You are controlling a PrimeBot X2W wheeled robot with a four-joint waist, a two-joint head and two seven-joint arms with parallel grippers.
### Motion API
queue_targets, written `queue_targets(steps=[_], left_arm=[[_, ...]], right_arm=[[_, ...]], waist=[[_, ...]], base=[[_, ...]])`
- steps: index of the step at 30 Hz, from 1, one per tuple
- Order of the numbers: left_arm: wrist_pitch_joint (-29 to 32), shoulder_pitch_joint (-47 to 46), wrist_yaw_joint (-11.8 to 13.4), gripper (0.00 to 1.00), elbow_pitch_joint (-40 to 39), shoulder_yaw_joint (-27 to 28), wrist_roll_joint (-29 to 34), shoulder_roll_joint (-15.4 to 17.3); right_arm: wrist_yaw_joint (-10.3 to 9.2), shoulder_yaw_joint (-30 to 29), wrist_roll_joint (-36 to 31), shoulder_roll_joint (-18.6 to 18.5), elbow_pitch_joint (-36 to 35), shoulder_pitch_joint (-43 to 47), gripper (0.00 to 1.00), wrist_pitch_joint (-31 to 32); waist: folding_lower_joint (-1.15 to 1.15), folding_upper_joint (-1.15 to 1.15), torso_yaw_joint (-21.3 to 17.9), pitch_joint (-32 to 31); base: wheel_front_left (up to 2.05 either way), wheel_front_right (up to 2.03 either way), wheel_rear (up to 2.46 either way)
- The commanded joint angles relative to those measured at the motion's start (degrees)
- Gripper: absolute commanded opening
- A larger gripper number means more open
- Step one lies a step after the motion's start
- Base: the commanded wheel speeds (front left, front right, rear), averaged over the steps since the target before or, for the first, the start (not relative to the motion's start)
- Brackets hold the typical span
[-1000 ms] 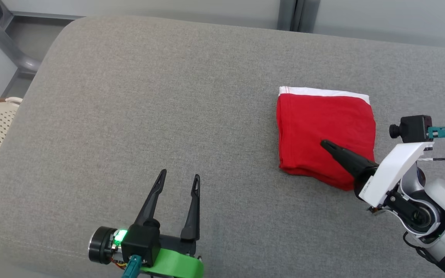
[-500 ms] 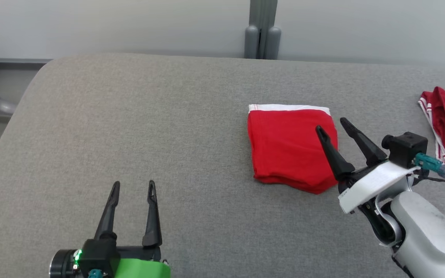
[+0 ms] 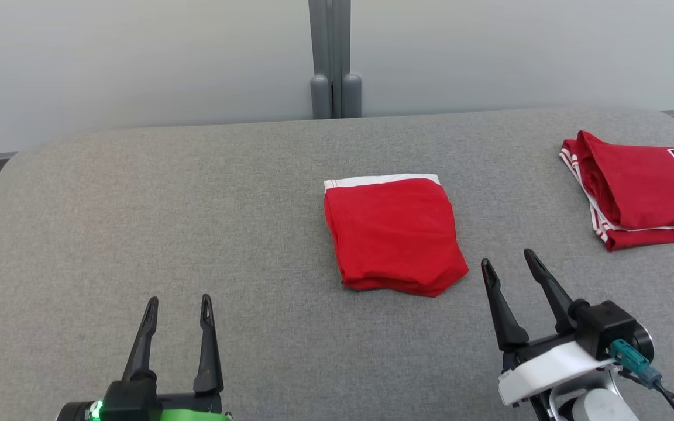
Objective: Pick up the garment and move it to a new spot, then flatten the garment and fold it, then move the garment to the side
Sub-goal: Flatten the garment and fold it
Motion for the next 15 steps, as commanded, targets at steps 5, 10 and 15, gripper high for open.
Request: queue_targets(steps=[5, 10, 15], left_arm=[[-0.01, 2.72, -0.09, 1.00, 0.43, 1.14, 0.49, 0.14], [-0.01, 4.17, -0.54, 1.00, 0.61, 1.62, 0.83, 0.14], [-0.01, 5.27, -1.25, 1.00, 1.26, 2.25, 0.62, 0.14]], right_arm=[[-0.03, -0.39, -0.29, -0.33, 0.14, 4.07, 1.00, -0.12], [-0.03, -0.43, -0.31, -0.61, 0.66, 5.71, 1.00, -0.12], [-0.03, -0.26, -0.38, -0.46, 1.13, 6.54, 1.00, -0.12]], waist=[[0.00, 0.00, -1.70, -2.46], [0.00, 0.00, -2.38, -3.29], [0.00, 0.00, -2.74, -3.94]], base=[[0.00, 0.00, 0.00], [0.00, 0.00, 0.00], [0.00, 0.00, 0.00]])
